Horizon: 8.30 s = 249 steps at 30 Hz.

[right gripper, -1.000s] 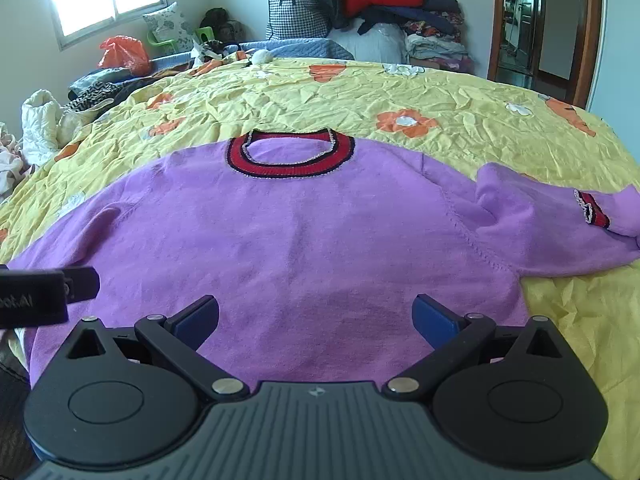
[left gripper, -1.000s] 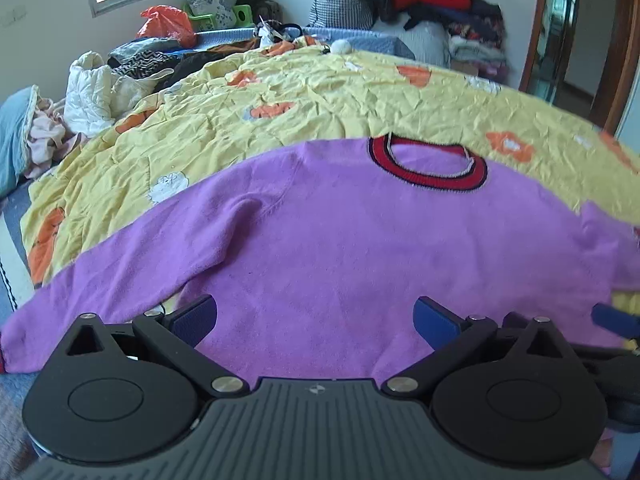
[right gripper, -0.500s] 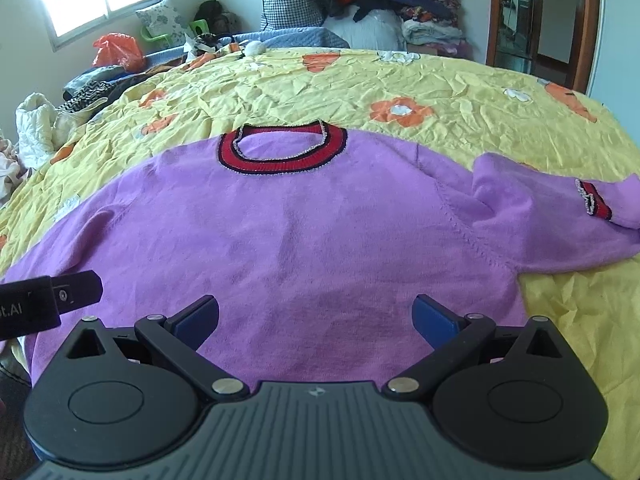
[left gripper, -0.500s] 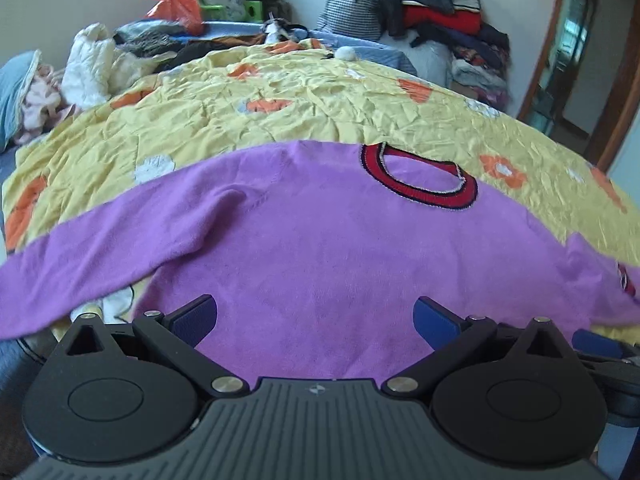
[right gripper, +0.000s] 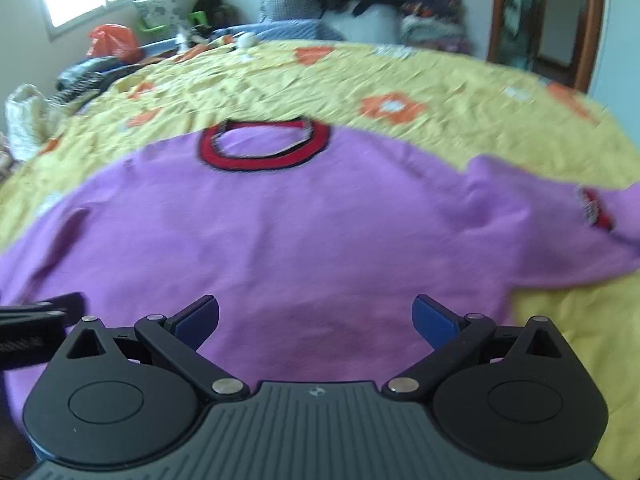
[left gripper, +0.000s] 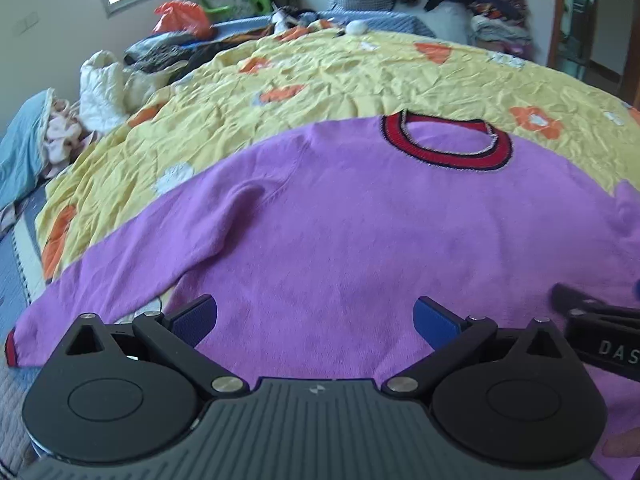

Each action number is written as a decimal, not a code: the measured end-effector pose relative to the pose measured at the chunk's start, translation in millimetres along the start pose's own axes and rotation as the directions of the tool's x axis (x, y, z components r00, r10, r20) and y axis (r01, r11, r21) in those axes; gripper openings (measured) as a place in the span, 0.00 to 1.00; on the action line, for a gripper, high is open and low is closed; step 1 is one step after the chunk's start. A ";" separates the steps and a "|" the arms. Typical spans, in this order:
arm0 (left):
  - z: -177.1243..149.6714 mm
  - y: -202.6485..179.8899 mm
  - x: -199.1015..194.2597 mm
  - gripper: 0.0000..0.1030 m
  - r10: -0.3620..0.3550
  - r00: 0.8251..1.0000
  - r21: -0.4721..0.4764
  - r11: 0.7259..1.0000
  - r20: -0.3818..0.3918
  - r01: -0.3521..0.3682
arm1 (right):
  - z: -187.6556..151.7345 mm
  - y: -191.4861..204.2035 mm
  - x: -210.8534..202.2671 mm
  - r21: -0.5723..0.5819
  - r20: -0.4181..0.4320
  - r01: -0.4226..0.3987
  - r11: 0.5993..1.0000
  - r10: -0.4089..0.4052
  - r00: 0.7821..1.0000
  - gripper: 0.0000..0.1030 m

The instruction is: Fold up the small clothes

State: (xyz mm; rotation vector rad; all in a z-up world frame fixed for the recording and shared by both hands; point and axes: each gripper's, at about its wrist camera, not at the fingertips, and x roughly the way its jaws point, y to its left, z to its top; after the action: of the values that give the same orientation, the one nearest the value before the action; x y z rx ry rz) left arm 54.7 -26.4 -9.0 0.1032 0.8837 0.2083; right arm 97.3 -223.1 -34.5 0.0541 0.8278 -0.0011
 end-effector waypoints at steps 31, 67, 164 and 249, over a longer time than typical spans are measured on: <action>31.4 52.6 86.3 1.00 -0.087 0.986 -0.082 0.994 -0.139 0.076 | 23.8 18.5 31.8 0.044 0.094 -0.054 0.998 0.049 0.994 1.00; 18.7 19.7 4.8 1.00 0.022 0.999 -0.002 1.000 -0.036 -0.022 | -13.1 16.8 -32.5 -0.126 0.174 -0.021 0.992 0.043 0.984 1.00; 6.5 115.1 47.9 1.00 -0.018 0.999 0.040 0.999 -0.051 0.020 | 88.5 42.2 47.1 0.192 0.235 -0.644 0.741 0.602 0.763 0.07; 67.4 102.4 134.1 1.00 -0.427 0.904 -0.132 0.896 0.009 0.424 | 14.0 -89.2 44.7 0.001 0.128 -0.156 0.988 0.155 0.980 0.09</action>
State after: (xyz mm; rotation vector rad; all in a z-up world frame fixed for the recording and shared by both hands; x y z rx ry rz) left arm 175.5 103.1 -49.9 -0.2167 0.8893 -0.1451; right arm 135.9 -312.0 -62.2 0.1283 0.6934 0.1371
